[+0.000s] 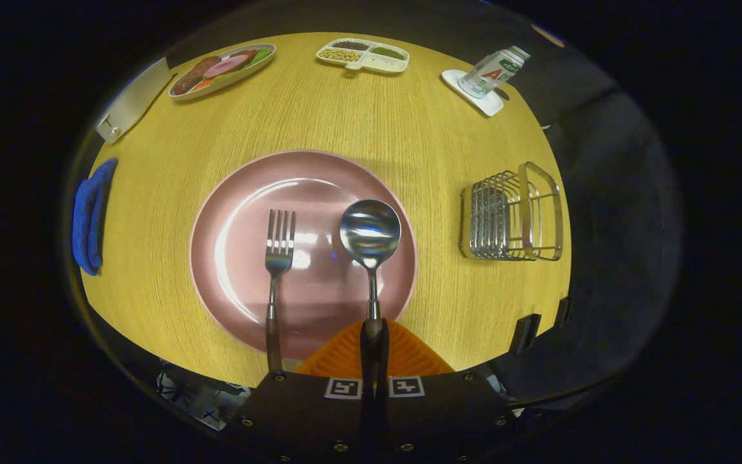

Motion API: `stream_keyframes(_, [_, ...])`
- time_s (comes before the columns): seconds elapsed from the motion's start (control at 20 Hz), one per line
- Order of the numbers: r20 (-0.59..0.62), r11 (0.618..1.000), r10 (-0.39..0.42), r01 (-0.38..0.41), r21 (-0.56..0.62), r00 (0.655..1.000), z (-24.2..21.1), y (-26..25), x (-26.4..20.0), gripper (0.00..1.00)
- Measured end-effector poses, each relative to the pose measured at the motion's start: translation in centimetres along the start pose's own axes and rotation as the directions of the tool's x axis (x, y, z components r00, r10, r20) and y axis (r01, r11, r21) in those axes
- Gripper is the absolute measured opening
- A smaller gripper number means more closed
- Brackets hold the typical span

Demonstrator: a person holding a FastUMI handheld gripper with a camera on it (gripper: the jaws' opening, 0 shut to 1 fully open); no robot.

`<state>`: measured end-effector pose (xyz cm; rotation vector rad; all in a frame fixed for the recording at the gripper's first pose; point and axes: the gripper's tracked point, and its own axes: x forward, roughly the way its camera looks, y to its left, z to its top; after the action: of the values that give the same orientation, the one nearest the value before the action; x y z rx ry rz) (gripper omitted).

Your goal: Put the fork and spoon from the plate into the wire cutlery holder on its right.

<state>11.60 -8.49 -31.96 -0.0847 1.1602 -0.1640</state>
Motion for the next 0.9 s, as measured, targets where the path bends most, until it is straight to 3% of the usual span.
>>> stream_keyframes(0.45, [0.064,0.99,-0.119,0.114,0.083,0.991,2.9,-6.4,-5.2,0.01])
stream_keyframes(0.9, [0.002,0.964,-0.129,0.125,0.234,0.992,1.5,-13.5,-4.1,0.01])
